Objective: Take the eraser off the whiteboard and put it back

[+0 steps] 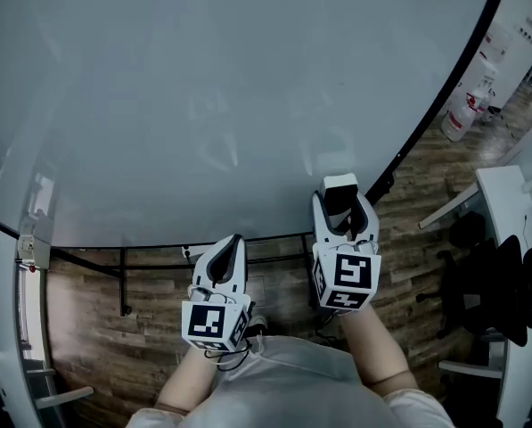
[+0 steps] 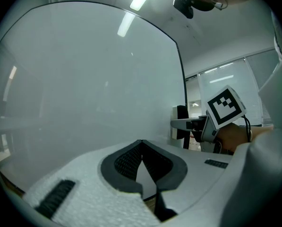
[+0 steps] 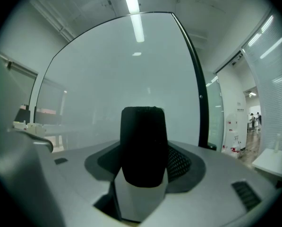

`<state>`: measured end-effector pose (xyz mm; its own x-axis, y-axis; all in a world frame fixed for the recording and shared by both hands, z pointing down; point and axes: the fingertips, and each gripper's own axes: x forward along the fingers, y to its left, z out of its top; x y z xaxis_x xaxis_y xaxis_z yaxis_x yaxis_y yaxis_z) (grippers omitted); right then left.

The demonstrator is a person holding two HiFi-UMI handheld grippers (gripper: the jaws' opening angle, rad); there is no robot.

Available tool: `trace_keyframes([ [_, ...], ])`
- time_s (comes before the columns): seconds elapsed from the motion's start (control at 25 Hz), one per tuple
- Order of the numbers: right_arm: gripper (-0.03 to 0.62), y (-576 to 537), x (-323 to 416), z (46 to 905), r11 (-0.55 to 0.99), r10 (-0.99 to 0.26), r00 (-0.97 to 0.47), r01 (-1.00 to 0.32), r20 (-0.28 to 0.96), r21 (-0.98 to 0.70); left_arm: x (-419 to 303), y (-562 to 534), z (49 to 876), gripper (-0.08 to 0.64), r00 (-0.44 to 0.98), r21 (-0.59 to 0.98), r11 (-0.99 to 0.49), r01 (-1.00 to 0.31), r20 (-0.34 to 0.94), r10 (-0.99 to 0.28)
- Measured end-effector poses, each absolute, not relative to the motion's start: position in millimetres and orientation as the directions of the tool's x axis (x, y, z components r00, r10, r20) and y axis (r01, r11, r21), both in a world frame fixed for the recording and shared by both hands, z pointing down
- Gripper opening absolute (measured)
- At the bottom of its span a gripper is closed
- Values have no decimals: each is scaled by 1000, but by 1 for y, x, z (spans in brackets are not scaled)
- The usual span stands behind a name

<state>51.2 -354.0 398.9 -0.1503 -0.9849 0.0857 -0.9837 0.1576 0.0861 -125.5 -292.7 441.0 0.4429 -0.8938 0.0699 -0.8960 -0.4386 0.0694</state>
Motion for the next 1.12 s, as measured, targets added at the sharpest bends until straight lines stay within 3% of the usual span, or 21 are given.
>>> trace_keyframes([
  [0.84,264,-231,57,400,291,-956,-289,-955,45,52,-105,-214,399,15,386,12,-387,-922,-53,-921],
  [1.12,262,-200,63,400,316,-949,-314,-946,33,68,-98,-182,404,14,347,22,-347,-937,-38,-937],
])
